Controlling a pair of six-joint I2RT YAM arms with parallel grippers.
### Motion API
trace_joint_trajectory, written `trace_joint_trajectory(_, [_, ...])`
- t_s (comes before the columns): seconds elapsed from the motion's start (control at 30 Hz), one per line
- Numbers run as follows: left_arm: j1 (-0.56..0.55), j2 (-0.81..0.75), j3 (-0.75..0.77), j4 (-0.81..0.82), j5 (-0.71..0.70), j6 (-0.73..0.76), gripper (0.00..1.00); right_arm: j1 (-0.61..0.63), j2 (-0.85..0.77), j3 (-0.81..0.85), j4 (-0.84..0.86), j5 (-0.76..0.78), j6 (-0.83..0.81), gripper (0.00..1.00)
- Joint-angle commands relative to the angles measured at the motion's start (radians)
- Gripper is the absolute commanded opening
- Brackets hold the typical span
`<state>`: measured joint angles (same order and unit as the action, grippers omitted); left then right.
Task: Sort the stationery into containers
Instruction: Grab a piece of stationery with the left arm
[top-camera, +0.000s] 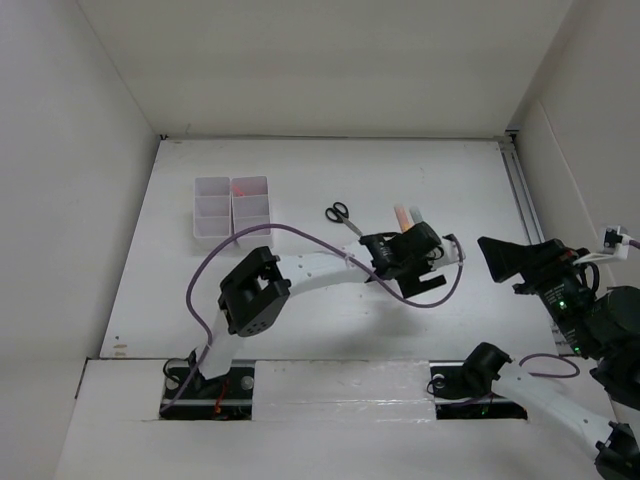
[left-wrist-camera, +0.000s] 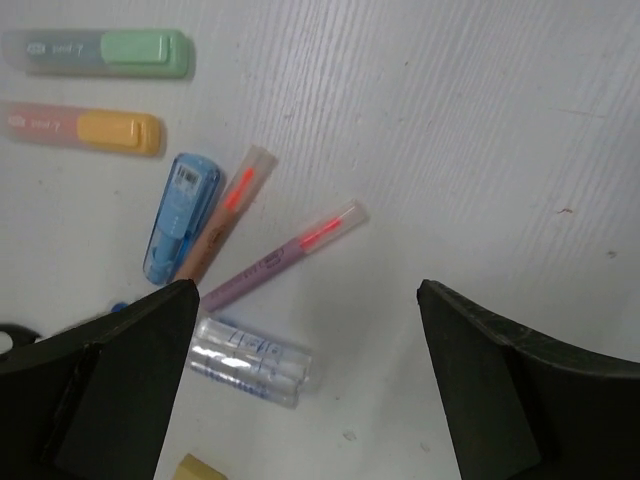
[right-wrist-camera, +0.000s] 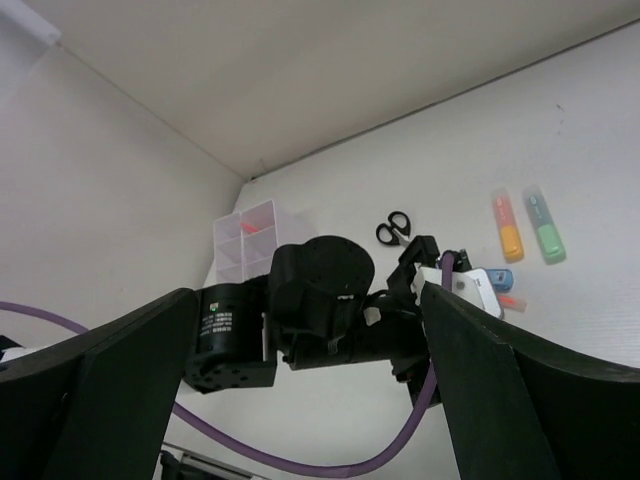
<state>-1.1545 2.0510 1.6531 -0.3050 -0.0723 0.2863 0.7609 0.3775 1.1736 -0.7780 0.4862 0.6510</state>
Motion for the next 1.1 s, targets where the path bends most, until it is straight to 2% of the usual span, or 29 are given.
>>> trace_joint_trajectory(0.0, [0.027, 0.041, 0.097, -0.052, 0.123, 0.07, 0.88, 0.008, 0.009, -0.011, 0.048, -0.029, -0.021, 0.99])
trace_joint_trajectory(0.17, [0.079, 0.031, 0.123, -0.132, 0.273, 0.094, 0.84, 0.008, 0.0, -0.002, 0.039, -0.009, -0.03, 0.99])
trace_joint_trajectory(0.3, [0.079, 0.04, 0.146, -0.154, 0.281, 0.123, 0.81, 0.008, 0.0, 0.011, 0.039, 0.0, -0.039, 0.99])
trace_joint_trajectory(1.07, [0.088, 0.172, 0.126, -0.125, 0.281, 0.123, 0.81, 0.008, -0.077, 0.0, 0.06, -0.074, -0.039, 0.99])
